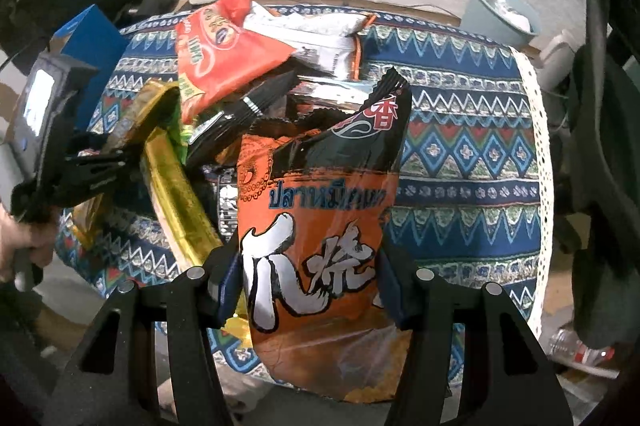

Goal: Organize snacks
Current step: 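Grasp the yellow bar with the left tool while the right tool lifts the orange bag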

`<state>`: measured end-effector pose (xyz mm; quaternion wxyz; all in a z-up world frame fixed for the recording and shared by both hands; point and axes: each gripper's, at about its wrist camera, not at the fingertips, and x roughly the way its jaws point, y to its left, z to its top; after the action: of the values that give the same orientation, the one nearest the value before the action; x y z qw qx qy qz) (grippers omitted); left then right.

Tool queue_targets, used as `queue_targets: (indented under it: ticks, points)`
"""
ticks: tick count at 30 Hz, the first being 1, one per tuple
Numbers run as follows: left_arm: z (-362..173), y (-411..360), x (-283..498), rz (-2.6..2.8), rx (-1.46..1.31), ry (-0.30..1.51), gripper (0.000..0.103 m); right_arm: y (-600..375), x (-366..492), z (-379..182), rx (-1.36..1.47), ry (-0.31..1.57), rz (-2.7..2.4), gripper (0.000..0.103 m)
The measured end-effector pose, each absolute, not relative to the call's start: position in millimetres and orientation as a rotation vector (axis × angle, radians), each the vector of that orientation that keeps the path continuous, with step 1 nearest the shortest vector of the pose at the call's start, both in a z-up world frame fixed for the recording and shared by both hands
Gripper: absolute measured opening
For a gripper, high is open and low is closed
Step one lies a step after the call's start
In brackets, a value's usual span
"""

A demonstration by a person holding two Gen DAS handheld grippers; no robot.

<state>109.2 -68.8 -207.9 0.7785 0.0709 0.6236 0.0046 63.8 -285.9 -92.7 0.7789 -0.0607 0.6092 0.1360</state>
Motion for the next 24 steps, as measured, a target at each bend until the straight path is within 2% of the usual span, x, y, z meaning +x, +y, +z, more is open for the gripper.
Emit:
queue_targets:
  ticks: [6,24]
  points:
    - [-205.3,-46.8,92.8,0.009,0.137,1.341,0.031,-284.4,63.2,-82.8,-0.13,1.284,0.285,0.057]
    - [-115.3,-54.3,38.4,-0.047,0.167,1.173,0.031,-272.1,58.6,-36.3,-0.096,1.163,0.296,0.057]
